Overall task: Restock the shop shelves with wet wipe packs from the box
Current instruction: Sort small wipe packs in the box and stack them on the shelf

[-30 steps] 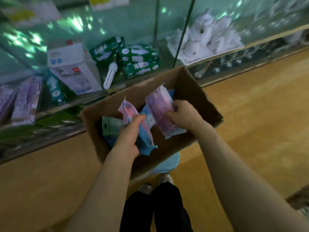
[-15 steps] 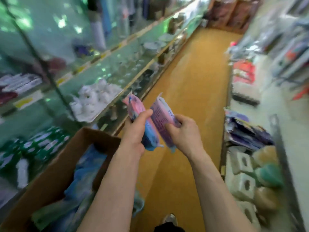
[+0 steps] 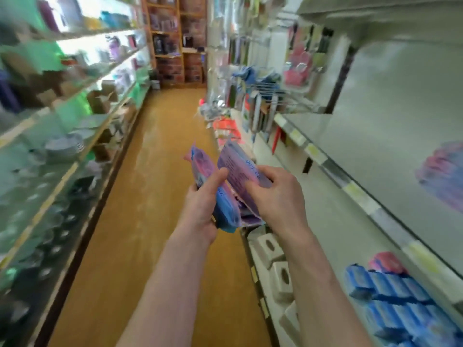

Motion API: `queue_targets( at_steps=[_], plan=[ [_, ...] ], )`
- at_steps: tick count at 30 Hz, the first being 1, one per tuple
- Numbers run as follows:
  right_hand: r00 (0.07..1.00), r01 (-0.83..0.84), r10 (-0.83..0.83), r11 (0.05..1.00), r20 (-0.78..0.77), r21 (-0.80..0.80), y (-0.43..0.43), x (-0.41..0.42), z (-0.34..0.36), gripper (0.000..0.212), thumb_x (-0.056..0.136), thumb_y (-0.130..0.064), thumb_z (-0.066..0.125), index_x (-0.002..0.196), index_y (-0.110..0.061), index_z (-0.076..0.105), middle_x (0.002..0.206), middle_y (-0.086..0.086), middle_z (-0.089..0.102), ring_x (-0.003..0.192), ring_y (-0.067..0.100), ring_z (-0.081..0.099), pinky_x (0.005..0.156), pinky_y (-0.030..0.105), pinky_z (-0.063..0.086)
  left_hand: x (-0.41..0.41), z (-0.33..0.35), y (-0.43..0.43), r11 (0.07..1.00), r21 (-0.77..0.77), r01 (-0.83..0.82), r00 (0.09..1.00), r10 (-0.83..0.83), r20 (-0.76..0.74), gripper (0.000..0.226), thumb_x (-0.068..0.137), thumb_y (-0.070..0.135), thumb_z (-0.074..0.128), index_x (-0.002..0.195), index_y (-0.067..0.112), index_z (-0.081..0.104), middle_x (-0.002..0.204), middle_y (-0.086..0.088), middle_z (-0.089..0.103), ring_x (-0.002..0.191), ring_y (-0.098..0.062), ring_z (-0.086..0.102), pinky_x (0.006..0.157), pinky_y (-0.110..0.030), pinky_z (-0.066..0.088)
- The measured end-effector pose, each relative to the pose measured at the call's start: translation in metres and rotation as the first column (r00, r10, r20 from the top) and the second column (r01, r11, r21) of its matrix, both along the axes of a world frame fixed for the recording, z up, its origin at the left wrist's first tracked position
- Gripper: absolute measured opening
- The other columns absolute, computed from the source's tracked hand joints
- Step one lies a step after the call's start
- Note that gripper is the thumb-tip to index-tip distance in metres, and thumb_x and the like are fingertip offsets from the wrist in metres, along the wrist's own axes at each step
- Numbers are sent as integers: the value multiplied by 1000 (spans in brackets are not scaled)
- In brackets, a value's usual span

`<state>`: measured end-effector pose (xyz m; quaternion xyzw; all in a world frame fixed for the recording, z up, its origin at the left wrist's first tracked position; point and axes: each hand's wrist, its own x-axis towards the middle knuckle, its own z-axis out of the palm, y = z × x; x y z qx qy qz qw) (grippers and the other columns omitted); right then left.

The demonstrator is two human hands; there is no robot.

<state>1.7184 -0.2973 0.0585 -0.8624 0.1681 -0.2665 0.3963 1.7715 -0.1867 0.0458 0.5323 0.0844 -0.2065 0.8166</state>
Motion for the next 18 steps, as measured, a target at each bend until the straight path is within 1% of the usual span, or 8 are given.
queue_targets(
  at_steps=[4,6,8,9,13,15,17,18],
  plan=[
    [987,161,-160,986,31,-50,-58,-1,13,32,82,-28,63,114,-30,68,107,-5,64,100,13,58,81,28,45,12,18,-67,982,-93,165,986,-167,-16,37,82,30,71,113,13,60,71,-1,63,56,-15,65,48,-28,51],
    [968,249,-246,967,56,-60,-85,-5,19,34,84,-26,63,117,-28,67,109,-5,62,104,14,57,83,26,42,13,25,-100,959,-109,262,964,-266,-23,32,82,30,70,107,12,61,68,-2,65,55,-15,65,46,-26,51],
    [947,316,-311,947,73,-63,-109,-9,23,31,84,-26,63,116,-26,68,106,-3,62,101,15,58,82,26,42,14,31,-132,929,-133,345,937,-349,-11,24,84,28,68,99,12,58,56,-1,59,42,-12,59,37,-21,44],
    [939,341,-336,937,78,-73,-121,-10,24,28,85,-27,63,112,-28,69,102,-3,62,97,16,59,81,27,45,16,33,-147,916,-141,375,925,-380,-6,23,84,28,67,97,12,57,55,-1,59,42,-12,58,38,-20,44],
    [891,453,-450,882,55,-128,-166,-8,25,12,87,-33,60,93,-27,68,88,-3,59,85,18,58,70,33,49,31,37,-204,852,-107,512,858,-513,20,35,81,32,70,107,11,62,71,-2,66,66,-17,63,61,-29,50],
    [856,516,-513,844,60,-149,-184,-5,26,13,88,-33,58,94,-27,67,88,-4,57,85,17,57,71,35,49,38,38,-229,793,-106,600,798,-602,20,41,81,34,69,114,9,64,88,-7,71,81,-24,68,76,-39,55],
    [820,571,-566,802,84,-174,-198,-2,27,13,87,-31,58,95,-27,68,87,-4,56,85,16,55,71,35,48,44,40,-252,734,-111,670,740,-672,16,43,83,34,67,117,9,64,99,-11,70,93,-28,67,92,-47,51],
    [801,598,-591,781,97,-180,-205,-1,29,13,87,-30,58,95,-26,68,86,-5,56,85,15,54,70,35,47,47,43,-263,706,-119,698,713,-701,21,42,84,32,66,118,8,64,99,-12,69,94,-29,66,95,-48,49]
  ],
)
